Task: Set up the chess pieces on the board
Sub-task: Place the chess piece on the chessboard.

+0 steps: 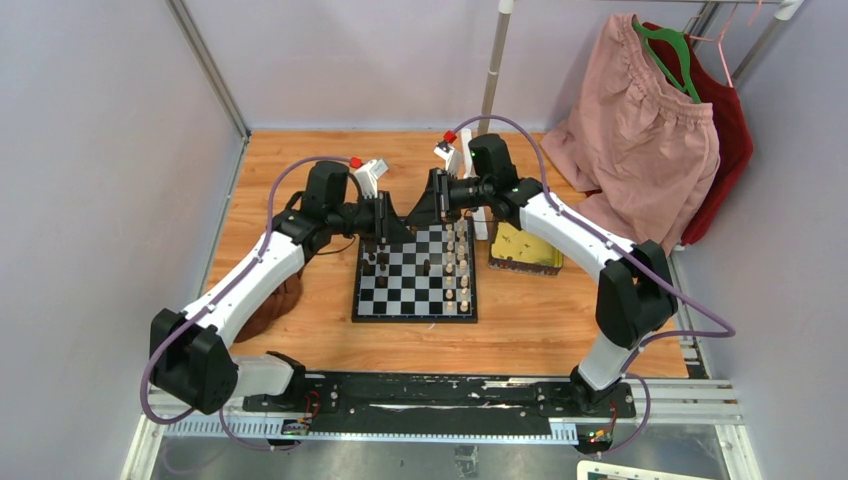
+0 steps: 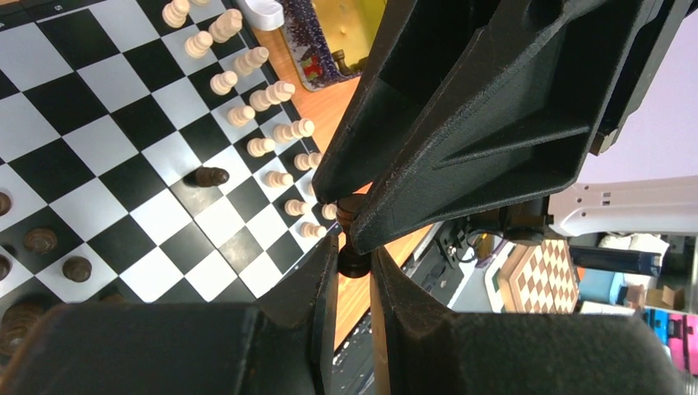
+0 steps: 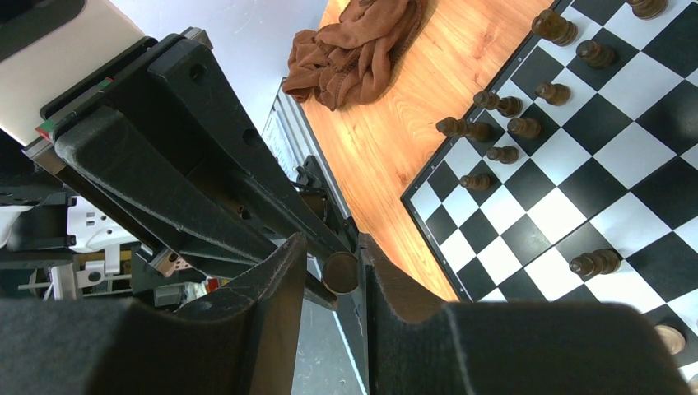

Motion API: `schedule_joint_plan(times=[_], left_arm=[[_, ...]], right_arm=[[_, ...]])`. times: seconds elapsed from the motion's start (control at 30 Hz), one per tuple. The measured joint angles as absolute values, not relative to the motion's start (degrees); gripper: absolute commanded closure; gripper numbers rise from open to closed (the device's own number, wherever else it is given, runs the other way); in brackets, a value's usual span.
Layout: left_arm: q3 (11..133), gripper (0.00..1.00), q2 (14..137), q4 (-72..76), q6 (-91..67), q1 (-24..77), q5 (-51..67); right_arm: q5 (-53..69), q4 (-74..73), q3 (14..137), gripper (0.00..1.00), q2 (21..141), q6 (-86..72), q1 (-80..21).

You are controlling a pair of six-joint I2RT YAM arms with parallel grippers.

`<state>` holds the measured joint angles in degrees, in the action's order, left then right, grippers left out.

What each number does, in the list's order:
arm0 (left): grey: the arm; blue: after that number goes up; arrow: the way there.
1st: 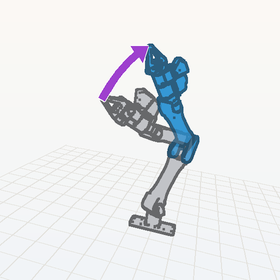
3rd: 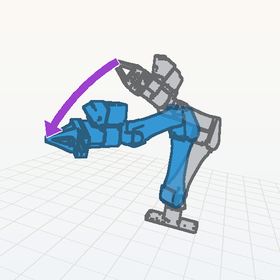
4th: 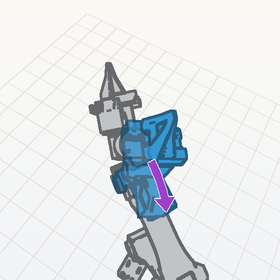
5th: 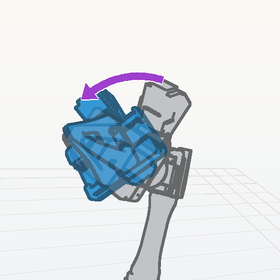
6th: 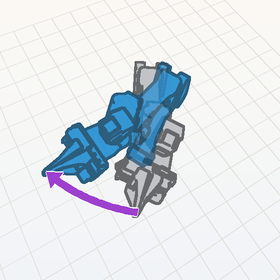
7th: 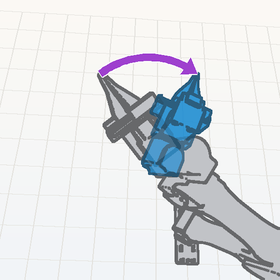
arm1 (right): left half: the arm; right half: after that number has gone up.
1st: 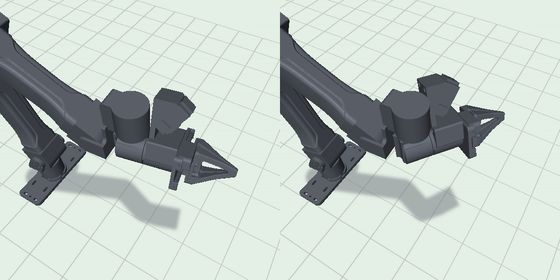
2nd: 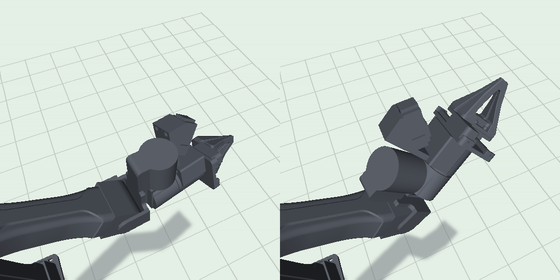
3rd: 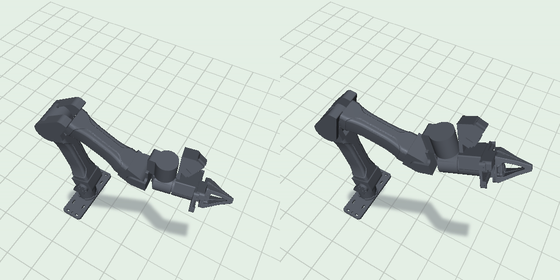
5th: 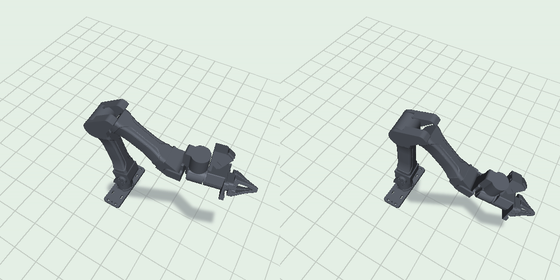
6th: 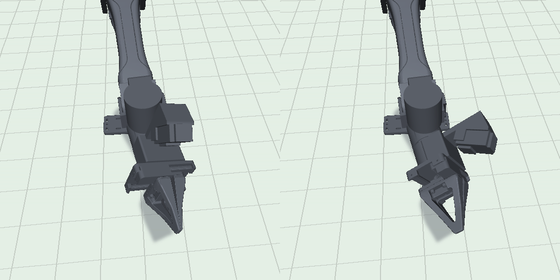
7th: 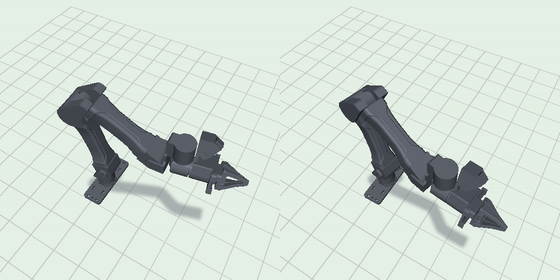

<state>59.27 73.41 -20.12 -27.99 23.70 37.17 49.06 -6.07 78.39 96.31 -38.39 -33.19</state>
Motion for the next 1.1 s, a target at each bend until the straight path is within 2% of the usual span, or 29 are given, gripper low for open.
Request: schedule_joint_plan(times=[0.53,0.77,0.87,0.93,1.1], left_arm=[[59.1,1.00,72.8,-18.9,-28.6,22.7,37.5],[58.8,1.00,72.8,-18.5,-28.9,22.6,37.6],[58.4,1.00,72.8,-17.9,-29.1,22.6,37.9],[58.3,0.90,72.8,-17.8,-29.1,22.6,38.0],[58.3,0.60,72.6,-18.1,-29.1,22.6,37.2]], right_arm=[[49.5,-6.2,78.1,0.68,96.3,-38.4,-33.0],[49.8,-6.2,78.1,0.80,96.3,-38.4,-33.0],[49.8,-6.5,78.1,0.93,96.3,-38.4,-33.0],[49.8,-6.6,78.1,1.00,96.3,-38.4,-33.0],[49.8,-6.6,78.1,1.00,96.3,-38.4,-33.0]])
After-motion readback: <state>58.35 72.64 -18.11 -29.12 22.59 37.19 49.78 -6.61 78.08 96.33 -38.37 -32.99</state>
